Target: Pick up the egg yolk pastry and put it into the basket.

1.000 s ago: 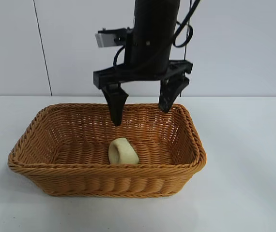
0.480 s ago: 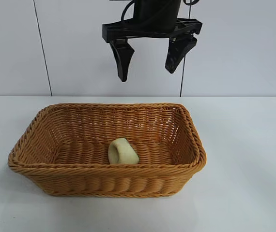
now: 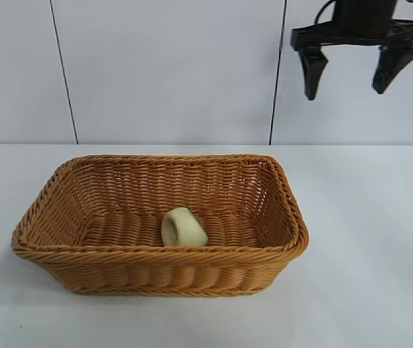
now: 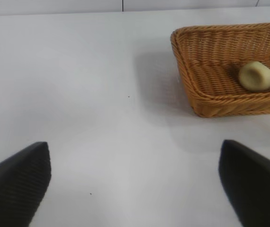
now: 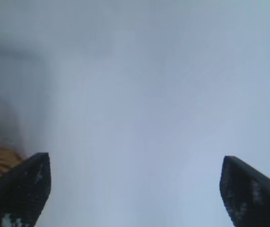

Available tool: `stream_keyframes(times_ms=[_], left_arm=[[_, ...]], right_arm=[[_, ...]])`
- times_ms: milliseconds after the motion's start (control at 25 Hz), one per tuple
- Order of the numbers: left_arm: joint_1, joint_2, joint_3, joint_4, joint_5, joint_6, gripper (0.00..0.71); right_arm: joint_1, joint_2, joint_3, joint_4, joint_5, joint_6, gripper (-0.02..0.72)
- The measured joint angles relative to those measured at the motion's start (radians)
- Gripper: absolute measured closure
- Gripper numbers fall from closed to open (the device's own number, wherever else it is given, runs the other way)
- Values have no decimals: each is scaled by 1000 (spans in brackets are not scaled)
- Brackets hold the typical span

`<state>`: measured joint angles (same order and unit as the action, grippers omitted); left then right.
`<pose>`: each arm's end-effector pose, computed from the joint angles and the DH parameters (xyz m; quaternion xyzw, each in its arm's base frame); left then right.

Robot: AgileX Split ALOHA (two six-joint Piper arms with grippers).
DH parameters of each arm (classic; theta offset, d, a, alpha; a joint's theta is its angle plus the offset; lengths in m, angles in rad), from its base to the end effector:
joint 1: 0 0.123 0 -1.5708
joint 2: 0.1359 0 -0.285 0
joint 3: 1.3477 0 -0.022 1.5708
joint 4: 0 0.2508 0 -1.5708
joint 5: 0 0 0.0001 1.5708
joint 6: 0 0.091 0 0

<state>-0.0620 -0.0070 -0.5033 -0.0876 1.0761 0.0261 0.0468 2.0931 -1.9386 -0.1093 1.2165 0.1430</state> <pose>-0.0075 -0.0066 0.2772 0.0398 0.8528 -0.0530 0.5180 0.4517 0.0118 0.2667 0.0361 0.9877 -0.0396 0.1472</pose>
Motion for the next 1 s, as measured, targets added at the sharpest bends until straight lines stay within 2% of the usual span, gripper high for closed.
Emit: stream_keyframes(times_ms=[120, 280, 600, 1000], left_arm=[[0, 0, 0, 0, 0, 0, 18], [0, 0, 0, 0, 0, 0, 18], [0, 0, 0, 0, 0, 1, 18], [0, 0, 0, 0, 0, 1, 18]], right_arm=[[-16, -7, 34, 0, -2, -11, 8], [-16, -52, 170, 6, -3, -23, 8], [-16, -303, 597, 33, -2, -57, 8], [-16, -761, 1103, 43, -5, -64, 8]])
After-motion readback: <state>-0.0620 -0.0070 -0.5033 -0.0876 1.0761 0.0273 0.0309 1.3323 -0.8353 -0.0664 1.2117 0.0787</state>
